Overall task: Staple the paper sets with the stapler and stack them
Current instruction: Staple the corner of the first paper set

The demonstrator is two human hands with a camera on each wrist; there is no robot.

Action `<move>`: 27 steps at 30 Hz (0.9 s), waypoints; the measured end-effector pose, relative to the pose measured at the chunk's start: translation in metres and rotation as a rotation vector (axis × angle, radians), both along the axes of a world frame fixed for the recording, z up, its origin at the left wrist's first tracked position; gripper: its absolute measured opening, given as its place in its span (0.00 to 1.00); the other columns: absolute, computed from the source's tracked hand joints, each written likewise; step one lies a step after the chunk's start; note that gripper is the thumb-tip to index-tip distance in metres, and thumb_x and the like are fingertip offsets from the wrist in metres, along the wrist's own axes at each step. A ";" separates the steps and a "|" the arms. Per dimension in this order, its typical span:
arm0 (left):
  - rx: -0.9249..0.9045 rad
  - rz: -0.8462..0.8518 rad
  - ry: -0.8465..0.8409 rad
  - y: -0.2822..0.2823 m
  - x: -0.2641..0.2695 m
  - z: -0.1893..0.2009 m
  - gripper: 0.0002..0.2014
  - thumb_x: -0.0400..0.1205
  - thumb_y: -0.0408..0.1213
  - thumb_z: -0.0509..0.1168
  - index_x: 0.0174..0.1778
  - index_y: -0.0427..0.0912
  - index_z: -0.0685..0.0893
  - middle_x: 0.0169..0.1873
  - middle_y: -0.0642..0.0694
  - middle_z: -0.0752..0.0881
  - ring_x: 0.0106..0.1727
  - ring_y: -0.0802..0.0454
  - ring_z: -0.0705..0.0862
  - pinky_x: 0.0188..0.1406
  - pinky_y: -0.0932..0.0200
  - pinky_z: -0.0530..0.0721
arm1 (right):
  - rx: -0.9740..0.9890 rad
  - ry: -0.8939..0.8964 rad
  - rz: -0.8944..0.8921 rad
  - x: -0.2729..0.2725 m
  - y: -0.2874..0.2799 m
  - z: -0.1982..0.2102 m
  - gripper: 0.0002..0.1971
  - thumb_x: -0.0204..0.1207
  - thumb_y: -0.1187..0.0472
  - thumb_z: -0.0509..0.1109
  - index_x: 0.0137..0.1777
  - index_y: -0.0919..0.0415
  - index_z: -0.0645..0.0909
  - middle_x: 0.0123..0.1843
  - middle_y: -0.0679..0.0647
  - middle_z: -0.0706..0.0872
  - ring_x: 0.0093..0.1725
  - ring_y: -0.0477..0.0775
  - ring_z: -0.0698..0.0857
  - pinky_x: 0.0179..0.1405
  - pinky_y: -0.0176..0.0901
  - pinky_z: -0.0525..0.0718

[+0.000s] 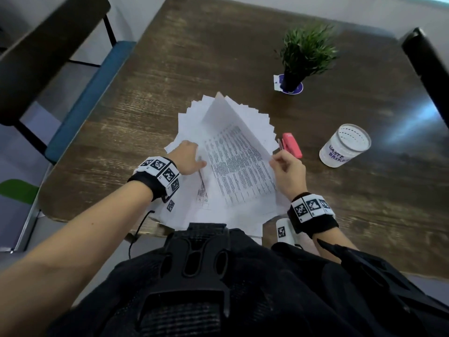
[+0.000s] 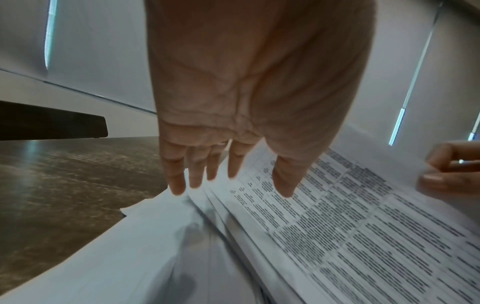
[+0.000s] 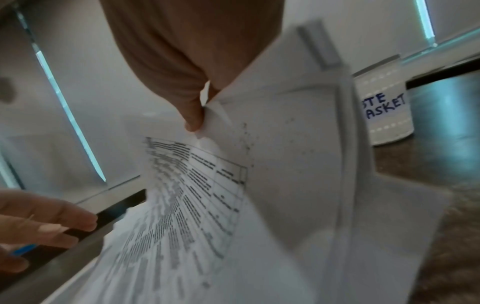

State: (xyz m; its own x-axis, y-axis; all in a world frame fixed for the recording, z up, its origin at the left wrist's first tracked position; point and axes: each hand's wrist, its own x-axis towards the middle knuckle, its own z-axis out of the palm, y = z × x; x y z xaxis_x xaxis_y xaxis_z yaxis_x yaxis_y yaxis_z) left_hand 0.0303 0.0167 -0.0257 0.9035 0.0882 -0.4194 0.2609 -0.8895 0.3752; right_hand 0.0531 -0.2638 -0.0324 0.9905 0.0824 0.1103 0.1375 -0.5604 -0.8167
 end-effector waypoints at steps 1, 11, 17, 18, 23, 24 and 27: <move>-0.039 0.062 -0.041 -0.002 0.003 0.003 0.46 0.81 0.52 0.67 0.84 0.30 0.50 0.83 0.33 0.53 0.84 0.40 0.55 0.81 0.45 0.60 | 0.019 -0.004 0.006 0.001 -0.003 0.002 0.03 0.78 0.69 0.71 0.42 0.66 0.82 0.33 0.47 0.81 0.30 0.36 0.77 0.34 0.23 0.72; -0.396 0.554 -0.451 0.008 0.022 0.030 0.58 0.62 0.52 0.84 0.83 0.37 0.60 0.78 0.39 0.70 0.81 0.42 0.65 0.77 0.49 0.66 | 0.307 0.065 -0.020 0.014 -0.020 0.007 0.12 0.80 0.73 0.67 0.45 0.53 0.80 0.38 0.47 0.84 0.32 0.30 0.80 0.38 0.24 0.76; -0.301 0.425 -0.406 0.013 0.022 0.027 0.28 0.75 0.47 0.76 0.70 0.40 0.82 0.65 0.41 0.85 0.70 0.43 0.80 0.70 0.48 0.78 | -0.081 0.184 -0.011 0.060 -0.028 -0.003 0.03 0.77 0.63 0.72 0.48 0.55 0.86 0.48 0.57 0.89 0.48 0.52 0.85 0.57 0.43 0.82; -0.301 0.436 -0.391 0.015 0.020 0.025 0.27 0.76 0.47 0.75 0.70 0.41 0.82 0.65 0.41 0.85 0.69 0.43 0.80 0.70 0.46 0.78 | -0.147 0.199 -0.004 0.069 -0.027 -0.002 0.03 0.77 0.62 0.72 0.48 0.56 0.87 0.50 0.57 0.90 0.50 0.54 0.86 0.59 0.44 0.82; -0.266 0.415 -0.335 0.018 0.008 0.021 0.17 0.82 0.38 0.69 0.68 0.41 0.84 0.61 0.38 0.87 0.63 0.42 0.83 0.64 0.50 0.81 | -0.526 0.192 -0.028 0.104 -0.018 -0.001 0.13 0.82 0.61 0.64 0.56 0.69 0.85 0.63 0.69 0.82 0.59 0.71 0.82 0.60 0.51 0.79; -0.253 0.398 -0.311 0.019 0.006 0.021 0.17 0.83 0.36 0.68 0.69 0.42 0.83 0.61 0.38 0.86 0.64 0.41 0.83 0.64 0.50 0.81 | -0.595 0.205 -0.042 0.109 -0.017 -0.004 0.15 0.82 0.59 0.64 0.58 0.71 0.83 0.64 0.71 0.79 0.58 0.72 0.82 0.58 0.53 0.79; -0.225 0.321 -0.184 0.025 0.000 0.019 0.22 0.84 0.32 0.65 0.76 0.44 0.77 0.68 0.41 0.82 0.71 0.40 0.78 0.70 0.50 0.77 | -0.639 0.303 -0.104 0.120 -0.014 -0.019 0.25 0.81 0.51 0.67 0.69 0.70 0.75 0.66 0.72 0.76 0.61 0.73 0.80 0.60 0.55 0.78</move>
State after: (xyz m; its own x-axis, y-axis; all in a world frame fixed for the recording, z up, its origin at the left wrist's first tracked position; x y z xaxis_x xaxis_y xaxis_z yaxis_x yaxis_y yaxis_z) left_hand 0.0301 0.0415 -0.0069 0.9065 0.3020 -0.2949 0.4220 -0.6649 0.6163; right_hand 0.1726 -0.2781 -0.0517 0.9762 -0.0572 -0.2092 -0.1232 -0.9400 -0.3182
